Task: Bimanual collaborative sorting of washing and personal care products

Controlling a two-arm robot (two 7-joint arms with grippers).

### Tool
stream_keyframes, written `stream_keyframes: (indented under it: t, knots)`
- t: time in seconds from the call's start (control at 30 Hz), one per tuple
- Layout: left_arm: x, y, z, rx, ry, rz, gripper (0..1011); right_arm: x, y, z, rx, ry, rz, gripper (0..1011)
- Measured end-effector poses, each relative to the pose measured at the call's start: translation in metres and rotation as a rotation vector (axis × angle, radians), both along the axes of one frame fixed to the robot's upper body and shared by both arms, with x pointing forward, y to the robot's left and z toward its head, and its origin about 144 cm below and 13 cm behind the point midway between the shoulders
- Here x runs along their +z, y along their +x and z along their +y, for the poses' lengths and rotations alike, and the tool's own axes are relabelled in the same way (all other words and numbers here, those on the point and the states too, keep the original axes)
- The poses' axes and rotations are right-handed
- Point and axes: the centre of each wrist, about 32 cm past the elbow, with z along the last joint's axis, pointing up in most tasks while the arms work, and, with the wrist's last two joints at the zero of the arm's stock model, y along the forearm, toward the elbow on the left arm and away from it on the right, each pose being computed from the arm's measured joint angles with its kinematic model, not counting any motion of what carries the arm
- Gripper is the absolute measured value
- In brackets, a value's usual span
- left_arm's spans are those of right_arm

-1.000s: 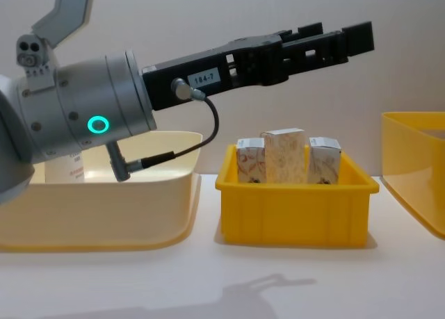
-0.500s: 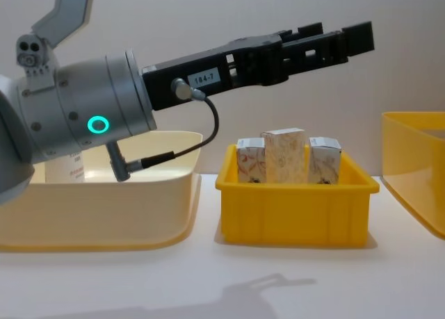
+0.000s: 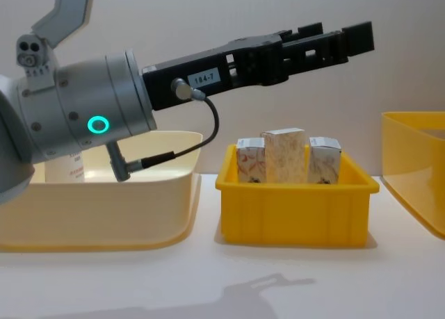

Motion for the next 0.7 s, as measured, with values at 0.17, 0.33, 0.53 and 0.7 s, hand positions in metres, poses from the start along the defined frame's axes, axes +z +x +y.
stream_keyframes:
  t: [0.17, 0.33, 0.53, 0.7]
  knots:
    - [0.0, 0.0, 0.0, 0.0, 0.0, 0.0, 1003, -0.0026, 0.0016, 0.0023, -0.007, 0.003, 0.009, 492]
    - [0.0, 0.0, 0.0, 0.0, 0.0, 0.0, 1003, -0.0037, 0.0024, 0.0035, -0.012, 0.005, 0.014, 628]
    - [0.0, 0.0, 0.0, 0.0, 0.0, 0.0, 1003, -0.005, 0.0032, 0.0046, -0.016, 0.006, 0.018, 841]
    - [0.0, 0.0, 0.0, 0.0, 0.0, 0.0, 1003, -0.0058, 0.0037, 0.0053, -0.018, 0.007, 0.021, 965]
